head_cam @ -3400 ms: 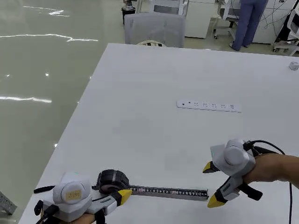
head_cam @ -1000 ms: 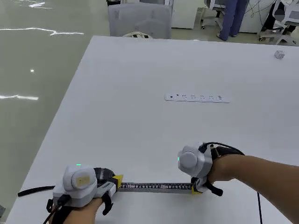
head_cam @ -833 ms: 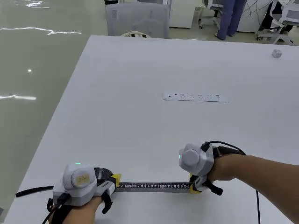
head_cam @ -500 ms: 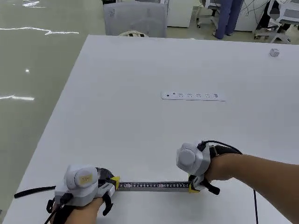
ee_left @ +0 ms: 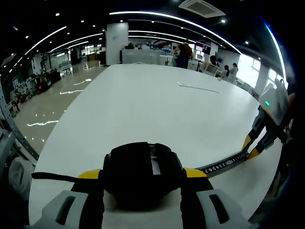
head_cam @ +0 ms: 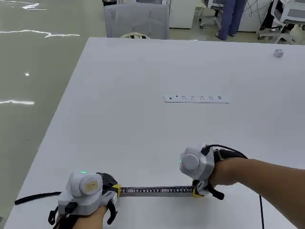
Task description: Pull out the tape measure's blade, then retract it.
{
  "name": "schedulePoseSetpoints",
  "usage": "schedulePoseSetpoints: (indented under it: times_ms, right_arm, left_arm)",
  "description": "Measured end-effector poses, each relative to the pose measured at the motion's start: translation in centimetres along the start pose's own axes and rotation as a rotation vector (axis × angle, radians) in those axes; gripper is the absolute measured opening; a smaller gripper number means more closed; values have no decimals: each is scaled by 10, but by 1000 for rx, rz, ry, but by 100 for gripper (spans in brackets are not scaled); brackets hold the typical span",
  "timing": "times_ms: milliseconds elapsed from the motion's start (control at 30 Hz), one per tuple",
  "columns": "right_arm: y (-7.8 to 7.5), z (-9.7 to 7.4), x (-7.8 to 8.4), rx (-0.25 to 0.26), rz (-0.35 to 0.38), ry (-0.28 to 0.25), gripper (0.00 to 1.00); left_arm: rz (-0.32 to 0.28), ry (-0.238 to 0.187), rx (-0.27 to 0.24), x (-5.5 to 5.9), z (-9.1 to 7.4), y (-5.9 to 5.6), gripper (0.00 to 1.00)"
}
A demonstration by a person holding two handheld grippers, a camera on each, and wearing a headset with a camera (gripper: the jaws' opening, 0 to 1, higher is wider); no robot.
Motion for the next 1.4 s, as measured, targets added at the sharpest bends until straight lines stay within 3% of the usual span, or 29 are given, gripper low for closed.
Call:
schedulePoseSetpoints:
  times_ms: [200, 233, 267, 300, 533, 567, 600, 667, 733, 867, 967, 1000, 1033, 1100, 1167, 1200, 1233, 1267, 1333, 1400]
  right_arm:
    - [-1, 0, 1, -4, 3, -13, 15]
    - [0, 0, 1, -4, -1, -13, 15]
    - [0, -1, 0, -1, -14, -12, 15]
    - [1, 1, 0, 1, -35, -9, 15]
    - [0, 1, 0, -2, -17, 0, 15]
    - [0, 0, 0, -2, -17, 3, 15]
    - [0, 0, 0, -3, -16, 5, 15]
    - [0, 0, -1, -3, -15, 8, 15]
    - [1, 0, -1, -2, -14, 8, 15]
    - [0, 0, -1, -2, -13, 7, 15]
    - [1, 0, 0, 1, -12, 4, 15]
    - [1, 0, 0, 3, -12, 1, 15]
    - [0, 1, 0, 4, -10, 1, 15]
    - [0, 0, 0, 4, -11, 0, 15]
    - [-1, 1, 0, 1, -8, -2, 15]
    - [-1, 1, 0, -1, -7, -2, 15]
    - [0, 0, 0, -2, -6, -3, 15]
    - [0, 0, 0, -3, -6, -3, 15]
    - [-1, 0, 0, -3, -6, -4, 15]
    - [-1, 0, 0, -5, -2, -9, 15]
  left_arm:
    - [39, -11, 0, 0, 0, 1, 60]
    - [57, -10, -5, 1, 0, 0, 59]
    - [131, 14, -16, 4, -3, 3, 57]
    - [65, -30, -13, 2, -2, 2, 57]
    - [52, -27, -10, 2, 0, 1, 60]
    - [-20, -39, 38, 0, -1, -6, 64]
    - [-41, -34, 51, -1, -2, -9, 71]
    - [-66, -59, 17, -6, -2, -8, 77]
    - [-83, -44, -4, -5, -1, -8, 78]
    - [-103, -45, -7, -6, -1, -8, 87]
    - [-141, -46, -10, -9, 9, -7, 93]
    - [-139, -38, -43, -5, 20, -6, 93]
    - [-223, -49, -101, -5, 24, 1, 93]
    - [-149, -48, -106, -7, 23, 2, 90]
    - [-80, -6, -96, -1, 27, 3, 82]
    - [-110, -24, -95, -4, 28, 2, 83]
    - [-94, -22, -71, -4, 28, 0, 82]
    - [-55, -4, -87, -2, 28, 1, 81]
    - [-11, -33, -76, -2, 27, -1, 79]
    - [-29, -44, -63, -2, 25, 2, 78]
Point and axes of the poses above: the centre of the closed fingertips' face, and the gripper's own axes: z roughly forward along the fingers, y roughly to its left, x roughly out of its underside, the point moved 5 cm from there along -z, roughly backward along the fingers, and after that the axes turned 12 degrees about z, right-handed, at the moved point
